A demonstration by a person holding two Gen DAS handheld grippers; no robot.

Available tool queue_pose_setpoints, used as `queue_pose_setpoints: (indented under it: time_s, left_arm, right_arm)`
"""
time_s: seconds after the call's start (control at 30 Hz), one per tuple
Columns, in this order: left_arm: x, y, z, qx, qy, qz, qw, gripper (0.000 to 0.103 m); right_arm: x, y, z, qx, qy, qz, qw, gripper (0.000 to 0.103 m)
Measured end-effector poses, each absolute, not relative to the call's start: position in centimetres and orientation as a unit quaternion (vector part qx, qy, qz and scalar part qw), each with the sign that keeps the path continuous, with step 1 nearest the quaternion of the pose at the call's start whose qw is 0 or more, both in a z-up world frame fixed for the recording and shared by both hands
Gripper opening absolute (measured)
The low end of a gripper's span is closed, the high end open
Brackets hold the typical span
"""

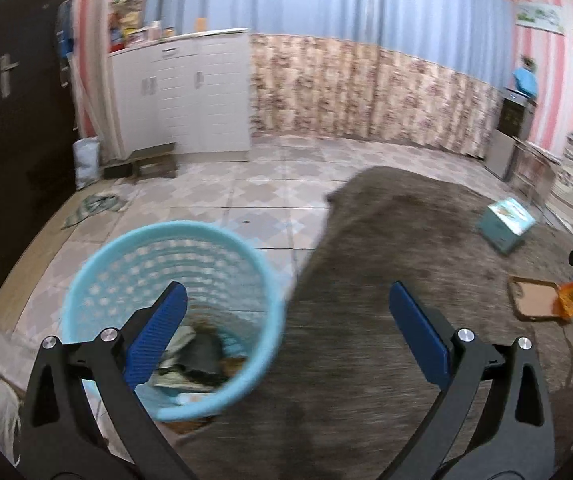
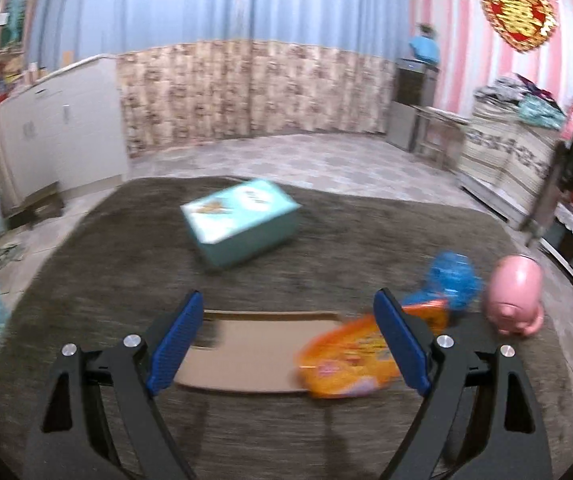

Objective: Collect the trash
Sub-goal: 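Grasp the orange snack bag with the left tool while the right tool grasps the blue plastic bag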

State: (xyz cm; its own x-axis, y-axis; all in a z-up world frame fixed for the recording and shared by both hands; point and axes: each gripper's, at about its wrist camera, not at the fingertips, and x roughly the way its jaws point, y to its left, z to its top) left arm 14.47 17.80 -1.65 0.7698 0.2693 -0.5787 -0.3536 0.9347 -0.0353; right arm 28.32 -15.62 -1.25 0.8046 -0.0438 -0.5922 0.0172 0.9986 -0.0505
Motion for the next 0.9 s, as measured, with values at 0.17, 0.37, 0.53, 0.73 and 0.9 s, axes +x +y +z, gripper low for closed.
queue_pose_setpoints:
  time_s: [0.17, 0.37, 0.53, 0.73, 0.9]
  left_arm:
    - [17.8, 11.5, -2.4, -0.058, 0.316, 0.106, 0.941, 0.098]
    - [21.5, 4.2, -3.5, -0.049, 0.335, 0.027, 0.940, 0.098]
    - [24.0, -1.9, -4.7, -0.043, 0.341, -0.033, 0.939, 0.098]
    - [26.9, -8.1, -6.9, -0.033, 0.362, -0.084, 0.928, 0.097]
    - [29.0, -10.9, -8.0, -0.043, 0.379, -0.113, 0.917, 0.096]
  right_arm:
    - [28.7, -20.3, -1.6, -0.015, 0.321, -0.049, 0.946, 0.085]
    - [29.0, -24.5, -1.8, -0.008, 0.320, -0.077, 0.944, 0.085]
    - [28.9, -27.5, -2.4, 0.005, 0.322, -0.096, 0.942, 0.085]
    - [28.5, -32.1, -3.2, 0.064, 0.320, -0.119, 0.938, 0.085]
    - [28.4, -34.7, -4.3, 0.095, 0.315, -0.135, 0.935, 0.085]
